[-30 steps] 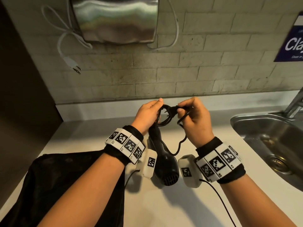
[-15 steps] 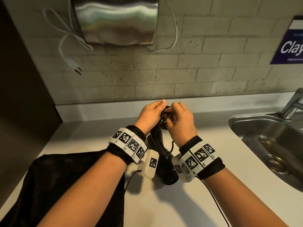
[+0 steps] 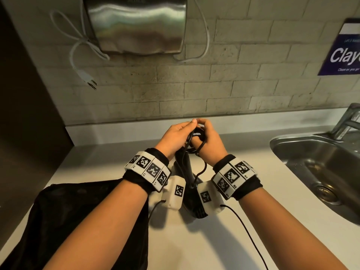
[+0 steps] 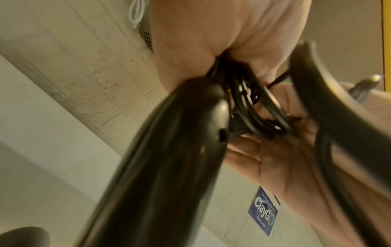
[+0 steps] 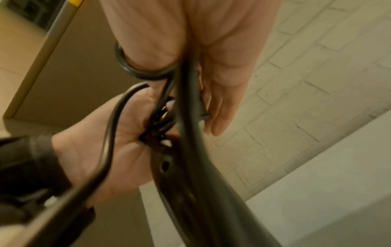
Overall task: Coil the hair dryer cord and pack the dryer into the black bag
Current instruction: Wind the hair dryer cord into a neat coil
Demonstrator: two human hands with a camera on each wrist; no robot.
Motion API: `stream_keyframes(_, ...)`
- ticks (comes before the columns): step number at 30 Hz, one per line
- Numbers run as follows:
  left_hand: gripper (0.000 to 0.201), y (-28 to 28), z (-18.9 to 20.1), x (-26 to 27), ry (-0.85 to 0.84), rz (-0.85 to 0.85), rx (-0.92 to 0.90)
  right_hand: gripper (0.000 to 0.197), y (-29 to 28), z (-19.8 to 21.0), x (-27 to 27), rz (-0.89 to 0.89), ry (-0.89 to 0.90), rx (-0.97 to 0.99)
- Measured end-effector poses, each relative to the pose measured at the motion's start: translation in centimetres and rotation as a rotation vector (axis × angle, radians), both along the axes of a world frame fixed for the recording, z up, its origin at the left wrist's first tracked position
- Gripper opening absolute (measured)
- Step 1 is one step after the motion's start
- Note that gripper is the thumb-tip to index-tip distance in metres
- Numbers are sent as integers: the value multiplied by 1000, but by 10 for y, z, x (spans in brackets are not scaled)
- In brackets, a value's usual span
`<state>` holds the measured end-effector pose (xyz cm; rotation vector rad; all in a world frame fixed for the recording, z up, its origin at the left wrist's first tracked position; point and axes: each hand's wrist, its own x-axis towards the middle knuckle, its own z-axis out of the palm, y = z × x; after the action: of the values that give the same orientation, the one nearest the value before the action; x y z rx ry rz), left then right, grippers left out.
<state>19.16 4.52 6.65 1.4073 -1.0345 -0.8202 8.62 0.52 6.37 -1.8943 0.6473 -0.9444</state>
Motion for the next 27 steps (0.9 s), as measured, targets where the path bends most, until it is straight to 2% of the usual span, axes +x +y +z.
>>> stream_keyframes(5,27,2,1,-1,-22,33,-4,38,-6,-3,-3,-2,54,-15)
stream_keyframes(8,36,1,1,-1,-25,44,-9,28,-11,-12,-9,29,132,-25)
stream_keyframes(9,36,0,1,-1,-20,52,-8,28,-12,-14,-12,53,155,-13)
stream_keyframes(12,34,1,1,2,19,103,0,50,-16,-22,-26,138,186,24)
stream_keyframes(13,34,1,1,3,44,103,-3,51,-18,-26,-32,150,197,40)
stream_keyframes(15,34,2,0,6,116,63,-19,42,-25,-35,-42,138,255,18)
stream_keyframes(18,34,2,2,7,186,22,-9,23,-40,-48,-49,15,455,-130)
stream_keyframes(20,35,1,3,7,213,24,0,26,-53,-59,-49,-96,582,-182)
stream_keyframes(22,36,2,4,8,248,37,-6,30,-66,-72,-51,-191,735,-142)
stream_keyframes(24,37,4,4,10,251,52,-9,32,-75,-90,-52,-207,909,-44)
stream_keyframes(27,36,7,4,12,231,70,7,32,-74,-109,-50,-77,1272,16)
